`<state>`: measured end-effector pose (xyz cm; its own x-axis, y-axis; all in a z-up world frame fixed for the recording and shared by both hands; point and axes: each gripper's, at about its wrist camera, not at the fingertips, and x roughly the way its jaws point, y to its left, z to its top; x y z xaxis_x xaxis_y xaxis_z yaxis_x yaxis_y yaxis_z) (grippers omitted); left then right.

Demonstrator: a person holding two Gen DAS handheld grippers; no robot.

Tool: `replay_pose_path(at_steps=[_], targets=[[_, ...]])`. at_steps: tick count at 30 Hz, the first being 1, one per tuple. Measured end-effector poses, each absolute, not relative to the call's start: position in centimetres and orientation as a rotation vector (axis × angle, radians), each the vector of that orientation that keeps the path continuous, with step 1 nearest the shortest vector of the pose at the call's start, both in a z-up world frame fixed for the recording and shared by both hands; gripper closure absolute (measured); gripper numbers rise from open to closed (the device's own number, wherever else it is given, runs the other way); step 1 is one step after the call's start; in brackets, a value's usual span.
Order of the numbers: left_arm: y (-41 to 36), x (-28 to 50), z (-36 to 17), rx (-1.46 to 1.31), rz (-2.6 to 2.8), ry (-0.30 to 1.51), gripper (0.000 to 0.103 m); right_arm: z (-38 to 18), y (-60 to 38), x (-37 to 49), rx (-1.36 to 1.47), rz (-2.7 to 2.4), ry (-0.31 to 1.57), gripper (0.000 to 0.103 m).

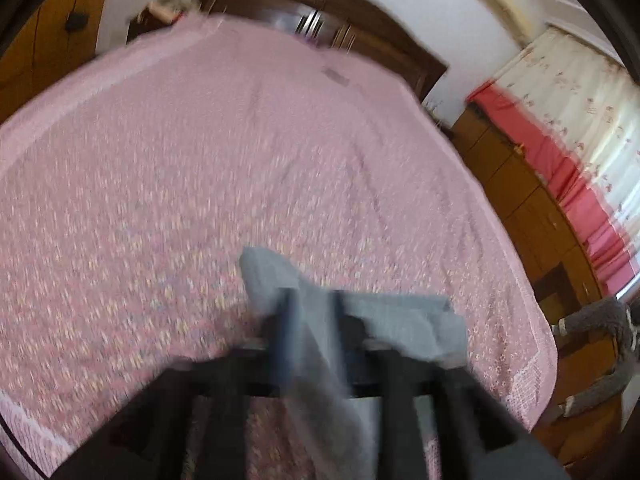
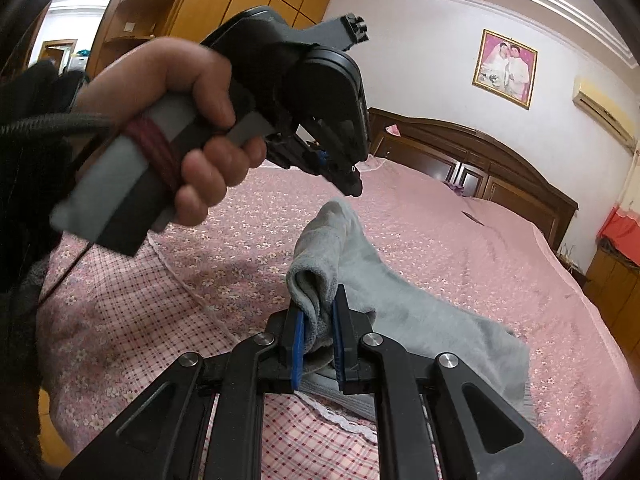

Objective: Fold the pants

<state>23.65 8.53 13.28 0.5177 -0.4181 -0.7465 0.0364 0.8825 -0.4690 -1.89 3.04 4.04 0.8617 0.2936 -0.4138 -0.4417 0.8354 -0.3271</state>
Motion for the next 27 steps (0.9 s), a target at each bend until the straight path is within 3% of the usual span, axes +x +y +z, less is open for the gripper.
replay_pose_path(at_steps=[1,5,8,11,13,14,16,18,22,27], targets=[[8.2,23.8,12.9,-0.423,-0.277,1.024,0.035,4.2,3.0,-2.0,-0.427,0.397,0.355,0.09],[5.7,24.2,12.2,-0.258,-0.121,1.105,0.039,4.4,2.6,-2.3,-0.408,0.395,0.359,0.09],[6.1,22.6,13.5,-0.23,-0.002,1.047,0.043,4.4,2.3,-2.5,-0.386,0.407,0.363,0.09],[8.0,20.1,15.9,-0.228,0.071,0.927,0.031,4.4,2.0,-2.7,-0.37,0.41,0.361,0.09],[9.0,20.5,14.6,-0.291,0.052,1.027,0.03,4.3,1.7,-3.0,-0.365,0.403,0.358,0.09],[9.3,20.8,13.8,-0.323,0.032,1.082,0.035,4.2,1.5,-3.0,-0.361,0.398,0.356,0.09],[9.7,21.6,11.9,-0.427,-0.021,1.185,0.073,4.2,1.3,-3.1,-0.345,0.401,0.357,0.091],[10.1,22.3,11.4,-0.484,-0.04,1.19,0.089,4.3,1.1,-3.0,-0.321,0.414,0.365,0.091],[9.2,23.5,13.0,-0.492,-0.095,1.156,0.094,4.4,0.6,-2.6,-0.311,0.429,0.356,0.091],[3.6,23.4,16.8,-0.238,-0.175,1.101,0.094,4.9,-1.0,-2.4,-0.265,0.408,0.337,0.091]])
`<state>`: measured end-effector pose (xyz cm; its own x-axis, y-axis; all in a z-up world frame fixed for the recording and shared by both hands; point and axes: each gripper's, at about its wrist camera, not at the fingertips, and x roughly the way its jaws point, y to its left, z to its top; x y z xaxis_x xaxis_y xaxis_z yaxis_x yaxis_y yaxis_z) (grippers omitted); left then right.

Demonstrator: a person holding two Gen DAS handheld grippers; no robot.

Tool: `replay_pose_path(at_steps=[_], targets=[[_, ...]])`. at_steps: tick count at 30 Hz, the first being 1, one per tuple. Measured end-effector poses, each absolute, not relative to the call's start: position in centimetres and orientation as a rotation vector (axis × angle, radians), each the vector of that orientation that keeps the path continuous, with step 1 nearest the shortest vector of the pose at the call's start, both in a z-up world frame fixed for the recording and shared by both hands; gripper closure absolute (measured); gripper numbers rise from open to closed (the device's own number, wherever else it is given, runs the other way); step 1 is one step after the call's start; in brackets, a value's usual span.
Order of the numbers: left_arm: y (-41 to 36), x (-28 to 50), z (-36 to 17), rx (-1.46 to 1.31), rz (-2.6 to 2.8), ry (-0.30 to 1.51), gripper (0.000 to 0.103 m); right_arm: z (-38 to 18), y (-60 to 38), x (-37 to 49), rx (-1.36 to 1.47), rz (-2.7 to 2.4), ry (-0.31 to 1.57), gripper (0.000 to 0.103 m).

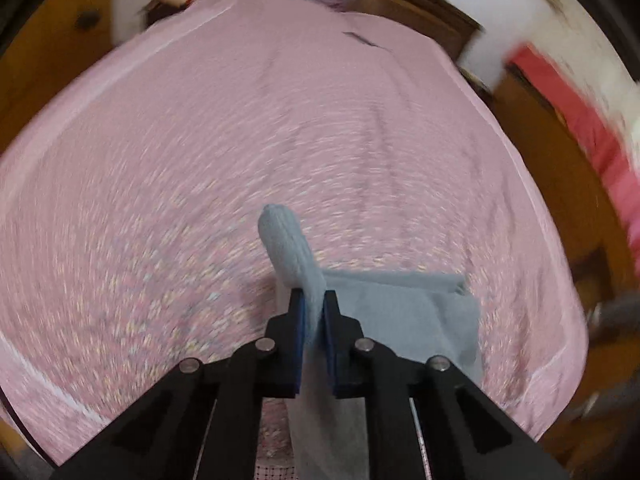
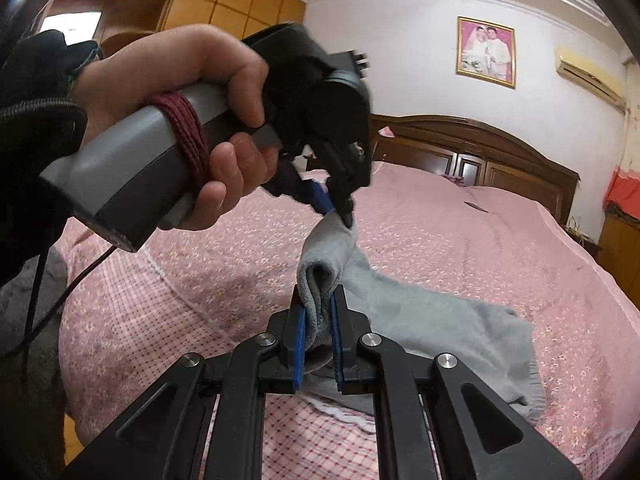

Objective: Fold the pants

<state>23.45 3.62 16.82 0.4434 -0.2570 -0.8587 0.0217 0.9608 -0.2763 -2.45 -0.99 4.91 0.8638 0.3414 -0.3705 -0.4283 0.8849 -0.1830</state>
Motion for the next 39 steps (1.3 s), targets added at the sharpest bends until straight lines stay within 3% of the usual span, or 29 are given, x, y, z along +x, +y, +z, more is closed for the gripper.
replay_pose_path(at_steps=[6,11,23,26,28,29,30,31,32,34,36,39], targets=[[-7.6,24.2,19.6,0.062,-0.328,1.127,0.095,6.8,-3.7,-3.6,-0.251,0.323,0.283,0.091],[-15.7,25.5,16.2,0.288,-0.331,1.168,0.095,5.6,-7.6,-3.4,-0.174,0.257,0.322,0.091],[-21.4,28.2,10.8,0.331,-0.356,1.249,0.094,1.3,-18.3,0.0,0.189,0.192,0.522,0.092],[-21.9,28.2,10.3,0.289,-0.447,1.229,0.087,1.3,-18.7,-0.2,0.165,0.177,0.532,0.092],[-20.8,27.5,11.3,0.222,-0.543,1.182,0.072,1.3,-19.0,-0.3,0.157,0.169,0.55,0.092],[-20.0,27.2,11.8,0.186,-0.57,1.158,0.072,1.2,-18.8,-0.2,0.157,0.166,0.561,0.091],[-18.3,26.4,12.7,0.111,-0.606,1.122,0.072,1.0,-18.9,-0.2,0.158,0.166,0.573,0.089],[-16.1,25.4,13.8,0.015,-0.639,1.081,0.069,0.9,-19.0,-0.3,0.162,0.167,0.586,0.08],[-13.9,24.3,14.6,-0.061,-0.66,1.037,0.067,0.9,-19.2,-0.4,0.158,0.166,0.591,0.063],[-10.0,21.4,15.6,-0.135,-0.679,0.914,0.06,1.4,-19.8,-1.2,0.078,0.112,0.587,0.049],[-7.2,18.5,15.5,-0.134,-0.668,0.821,0.06,4.2,-21.2,-3.1,0.014,0.023,0.436,0.049],[-5.5,16.5,13.1,-0.136,-0.643,0.819,0.06,7.5,-25.2,-4.5,0.216,0.099,0.298,0.049]])
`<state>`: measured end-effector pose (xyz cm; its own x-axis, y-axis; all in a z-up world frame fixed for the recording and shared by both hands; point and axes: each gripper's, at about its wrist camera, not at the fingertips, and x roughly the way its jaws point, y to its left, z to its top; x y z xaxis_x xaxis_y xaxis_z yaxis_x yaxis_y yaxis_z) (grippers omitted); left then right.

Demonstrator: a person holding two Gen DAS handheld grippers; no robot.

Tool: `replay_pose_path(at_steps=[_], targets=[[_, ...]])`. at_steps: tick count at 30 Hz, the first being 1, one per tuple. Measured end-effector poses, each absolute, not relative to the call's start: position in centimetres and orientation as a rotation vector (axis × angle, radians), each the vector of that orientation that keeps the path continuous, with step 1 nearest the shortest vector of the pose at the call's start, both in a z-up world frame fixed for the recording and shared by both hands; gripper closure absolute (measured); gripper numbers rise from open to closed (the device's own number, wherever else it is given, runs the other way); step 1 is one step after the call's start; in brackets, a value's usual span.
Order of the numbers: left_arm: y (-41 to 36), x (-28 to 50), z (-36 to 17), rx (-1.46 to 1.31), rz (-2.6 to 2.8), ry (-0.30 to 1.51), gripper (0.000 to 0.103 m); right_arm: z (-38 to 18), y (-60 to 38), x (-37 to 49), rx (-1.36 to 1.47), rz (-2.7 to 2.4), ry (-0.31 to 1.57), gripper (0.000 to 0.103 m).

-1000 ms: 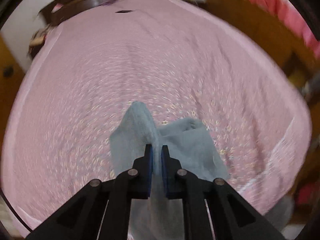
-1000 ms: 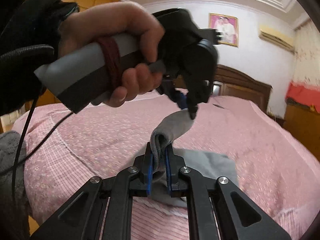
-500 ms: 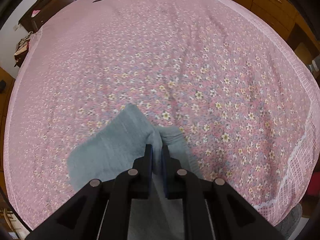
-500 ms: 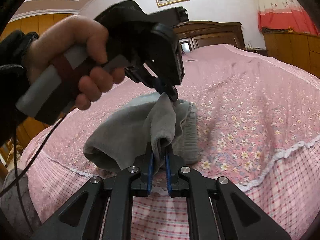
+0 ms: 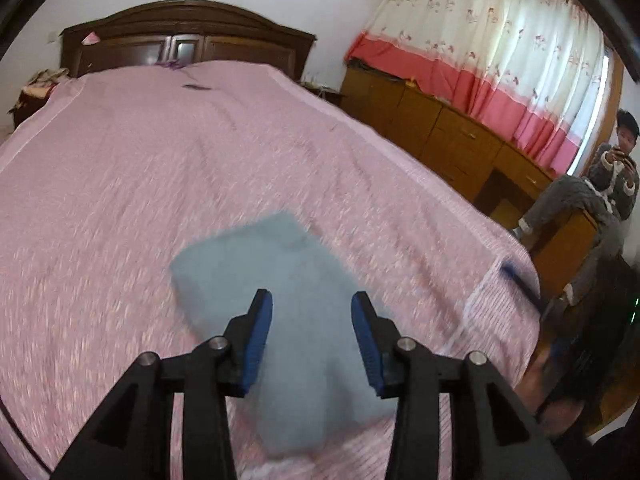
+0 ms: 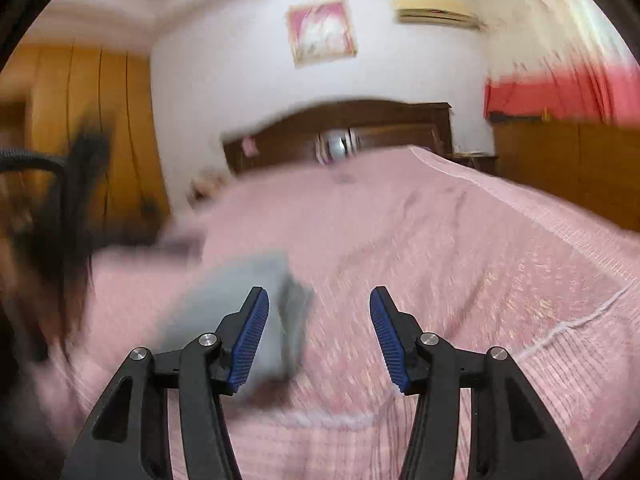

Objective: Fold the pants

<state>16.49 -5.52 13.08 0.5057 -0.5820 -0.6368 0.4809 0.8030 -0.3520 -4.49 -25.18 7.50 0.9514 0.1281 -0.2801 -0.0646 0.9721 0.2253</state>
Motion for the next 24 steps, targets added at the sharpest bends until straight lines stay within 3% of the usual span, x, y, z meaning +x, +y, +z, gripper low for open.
replay_pose_path(at_steps=[3,5,10,11,15,19,21,23,24], targets=[[-7.0,15.6,10.1,-0.003,-0.602,0.831,0.061,8.2,-26.6,-1.8,0.388,0.242,0.325,0.05],[-8.2,14.7,8.8,0.101,-0.608,0.77,0.061,8.4,-25.6,2.2,0.41,0.35,0.454,0.068],[-9.1,12.4,6.4,0.3,-0.659,0.643,0.061,5.1,-20.3,13.8,0.26,0.486,0.795,0.089],[-8.8,12.6,6.0,0.278,-0.675,0.647,0.061,3.4,-20.1,15.4,0.268,0.475,0.843,0.101],[-8.8,14.7,5.8,0.208,-0.754,0.729,0.061,-3.3,-23.9,18.6,0.537,0.351,0.912,0.103],[-8.2,14.9,6.2,0.198,-0.779,0.715,0.061,-1.7,-26.0,15.4,0.47,0.219,0.873,0.103],[-7.0,15.2,6.5,0.106,-0.795,0.736,0.06,-0.1,-25.0,13.4,0.35,0.206,0.796,0.096],[-5.5,16.6,7.1,-0.022,-0.801,0.782,0.06,1.5,-24.0,12.3,0.221,0.206,0.738,0.047],[-5.1,17.4,7.3,-0.083,-0.79,0.799,0.061,1.9,-23.3,12.0,0.211,0.231,0.73,0.044]])
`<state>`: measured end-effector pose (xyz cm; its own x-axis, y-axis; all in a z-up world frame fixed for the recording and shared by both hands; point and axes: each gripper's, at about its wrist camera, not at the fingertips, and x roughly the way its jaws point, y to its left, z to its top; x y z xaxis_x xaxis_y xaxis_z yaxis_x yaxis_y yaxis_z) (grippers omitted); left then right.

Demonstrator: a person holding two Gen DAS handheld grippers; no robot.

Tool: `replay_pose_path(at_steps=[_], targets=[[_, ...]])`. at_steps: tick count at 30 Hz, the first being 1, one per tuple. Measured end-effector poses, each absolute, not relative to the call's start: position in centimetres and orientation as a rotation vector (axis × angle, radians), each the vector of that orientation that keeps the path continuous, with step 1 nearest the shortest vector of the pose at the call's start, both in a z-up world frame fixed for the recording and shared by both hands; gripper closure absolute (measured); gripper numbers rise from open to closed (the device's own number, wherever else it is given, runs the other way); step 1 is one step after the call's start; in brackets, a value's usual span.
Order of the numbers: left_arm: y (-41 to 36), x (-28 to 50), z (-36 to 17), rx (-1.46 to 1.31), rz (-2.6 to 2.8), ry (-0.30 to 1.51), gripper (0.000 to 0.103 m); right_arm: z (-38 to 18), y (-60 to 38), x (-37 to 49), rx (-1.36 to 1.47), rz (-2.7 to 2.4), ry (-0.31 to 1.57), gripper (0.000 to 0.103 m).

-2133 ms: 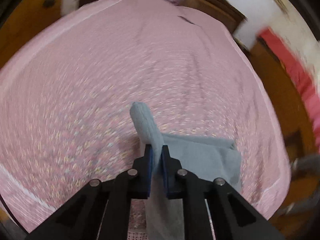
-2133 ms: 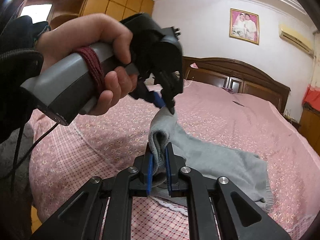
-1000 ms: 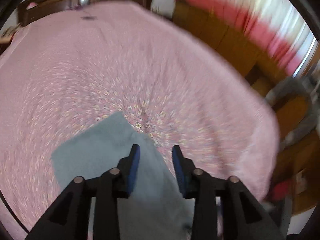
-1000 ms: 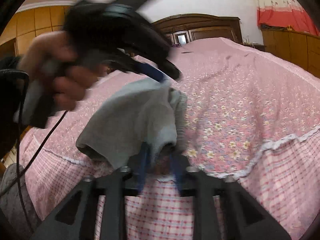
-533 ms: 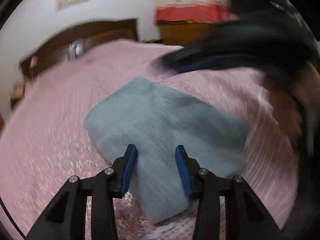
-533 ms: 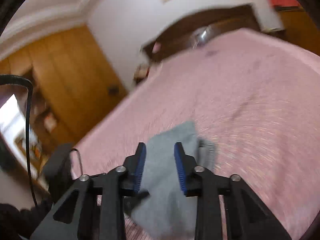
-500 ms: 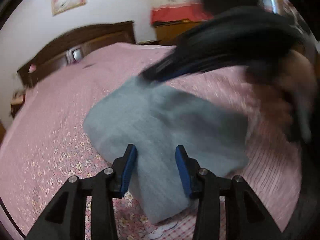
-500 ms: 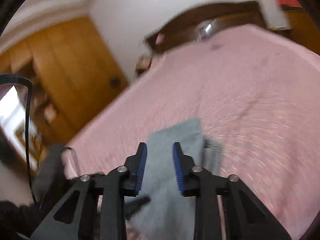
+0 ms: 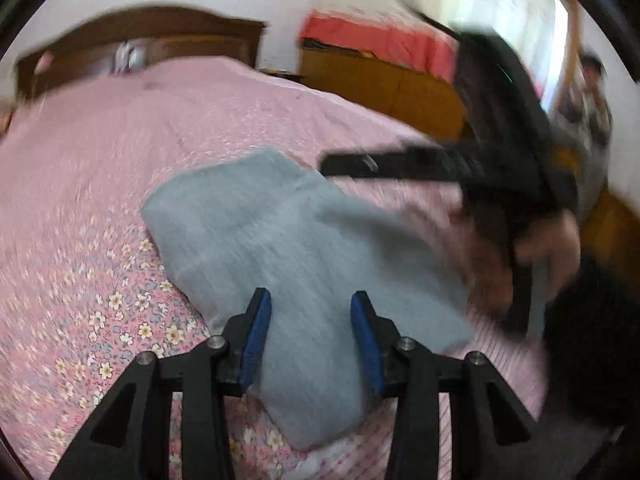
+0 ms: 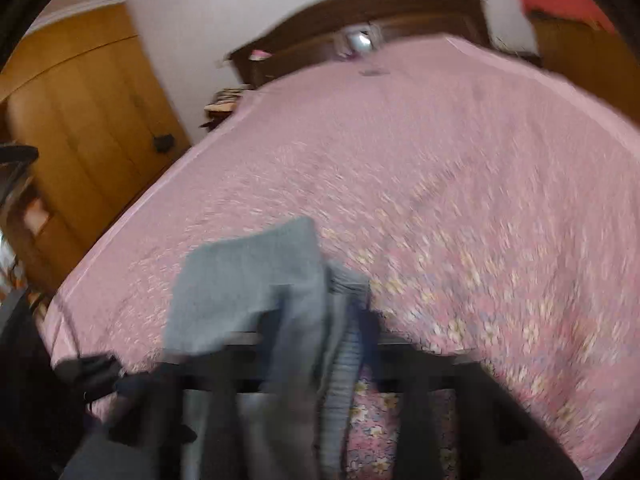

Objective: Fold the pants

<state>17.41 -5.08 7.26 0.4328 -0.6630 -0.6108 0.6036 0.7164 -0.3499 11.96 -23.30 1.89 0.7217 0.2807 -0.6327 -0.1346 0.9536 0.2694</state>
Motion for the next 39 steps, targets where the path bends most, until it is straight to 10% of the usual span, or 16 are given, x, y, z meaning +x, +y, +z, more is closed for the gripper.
replay_pose_path(at_steps=[7,10,19,22,30,33,35,39], targets=[[-3.3,20.1,7.7,-0.224,-0.758,0.832,0.063,0.4,-20.7,13.0,0.136,0.183,0.841,0.088],[-3.5,19.4,8.7,-0.16,-0.746,0.783,0.066,2.3,-21.5,10.8,0.143,0.215,0.793,0.091],[-7.0,17.8,8.2,-0.002,-0.62,0.711,0.066,0.7,-22.4,10.0,0.152,0.131,0.833,0.085],[-6.7,18.3,7.5,-0.033,-0.619,0.765,0.066,0.9,-22.9,10.7,0.151,0.082,0.824,0.05],[-2.0,19.2,8.5,-0.265,-0.682,0.803,0.067,6.7,-20.7,10.8,0.082,0.055,0.567,0.049],[-1.7,20.3,6.4,-0.281,-0.678,0.882,0.067,3.6,-20.3,14.7,0.171,0.192,0.712,0.067],[-1.5,20.1,5.2,-0.309,-0.68,0.884,0.067,-1.4,-22.3,16.5,0.262,0.117,0.901,0.099],[-2.5,17.2,7.5,-0.137,-0.671,0.79,0.068,-2.6,-26.4,16.2,0.491,0.128,0.884,0.103]])
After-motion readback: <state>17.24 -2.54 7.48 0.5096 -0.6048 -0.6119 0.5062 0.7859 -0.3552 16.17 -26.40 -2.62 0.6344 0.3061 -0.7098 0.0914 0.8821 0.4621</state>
